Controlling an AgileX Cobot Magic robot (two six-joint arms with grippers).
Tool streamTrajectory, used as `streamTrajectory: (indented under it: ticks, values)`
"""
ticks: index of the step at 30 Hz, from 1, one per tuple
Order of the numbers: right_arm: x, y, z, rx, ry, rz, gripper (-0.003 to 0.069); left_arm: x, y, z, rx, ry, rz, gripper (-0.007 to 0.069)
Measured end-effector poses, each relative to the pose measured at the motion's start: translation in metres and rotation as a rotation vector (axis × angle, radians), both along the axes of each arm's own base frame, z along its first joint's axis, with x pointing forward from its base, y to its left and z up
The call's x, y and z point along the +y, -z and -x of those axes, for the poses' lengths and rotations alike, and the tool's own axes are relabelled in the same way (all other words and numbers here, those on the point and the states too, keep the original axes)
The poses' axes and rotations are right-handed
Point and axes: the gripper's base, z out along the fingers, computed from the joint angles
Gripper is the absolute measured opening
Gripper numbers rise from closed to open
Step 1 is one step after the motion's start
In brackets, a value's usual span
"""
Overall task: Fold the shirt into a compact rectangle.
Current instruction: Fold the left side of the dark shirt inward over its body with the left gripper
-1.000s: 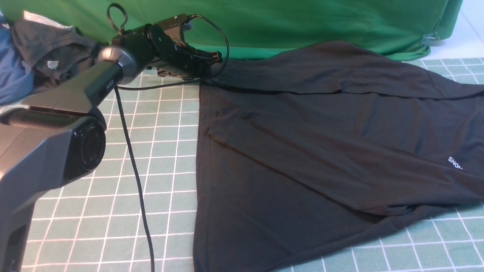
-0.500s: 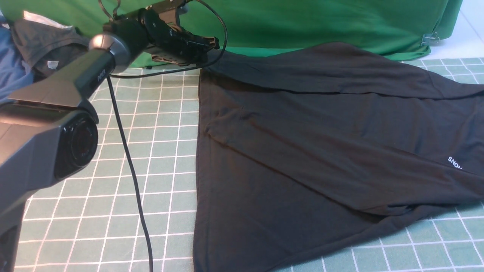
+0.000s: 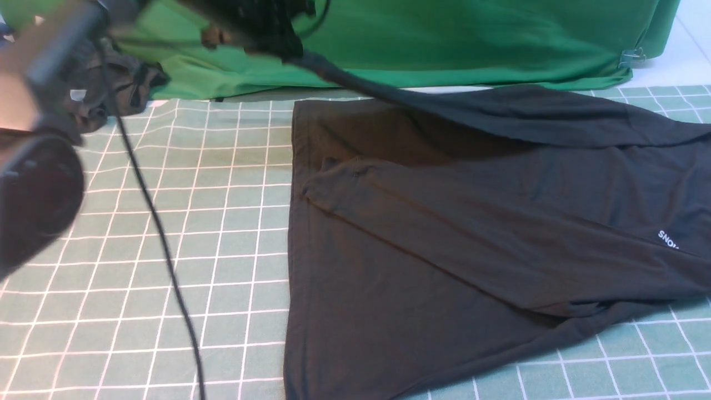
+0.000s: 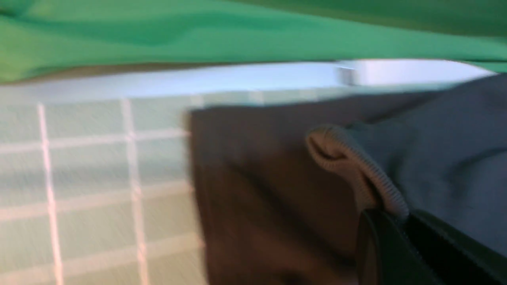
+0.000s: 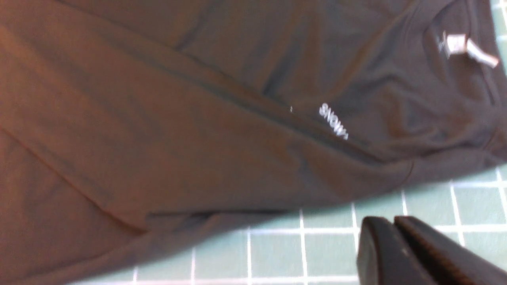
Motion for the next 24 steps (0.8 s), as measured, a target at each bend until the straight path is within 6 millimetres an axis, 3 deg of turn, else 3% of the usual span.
streamTrajectory:
  ticks: [2, 3, 7, 10, 11, 15, 20, 24]
  values:
    - [0.0, -0.002, -0.002, -0.032, 0.0, 0.002, 0.0025, -0.005, -0.031, 0.022, 0.022, 0.045, 0.001, 0.0013]
    - [0.0, -0.003, -0.003, -0.041, 0.001, 0.002, 0.0025, -0.006, -0.037, 0.028, 0.031, 0.051, -0.003, 0.0013]
    - [0.0, -0.003, -0.004, -0.053, 0.0, 0.002, 0.0023, -0.012, -0.036, 0.05, 0.115, 0.04, -0.02, 0.0013]
    - [0.0, -0.003, -0.004, -0.054, 0.0, 0.003, 0.0022, -0.016, -0.014, 0.072, 0.231, 0.056, -0.059, 0.0013]
    - [0.0, -0.003, -0.004, -0.054, 0.0, 0.003, 0.0022, -0.016, -0.016, 0.073, 0.227, 0.055, -0.061, 0.0013]
    - [0.0, -0.004, -0.004, -0.055, -0.001, 0.003, 0.0022, -0.026, 0.028, 0.104, 0.398, 0.09, -0.111, 0.0013]
    - [0.001, -0.004, -0.004, -0.054, 0.0, -0.016, 0.0022, -0.039, 0.082, 0.122, 0.465, 0.064, -0.151, 0.0027]
    - [0.002, -0.004, -0.004, -0.054, 0.0, -0.037, 0.0022, -0.039, 0.094, 0.128, 0.499, 0.01, -0.189, 0.0062]
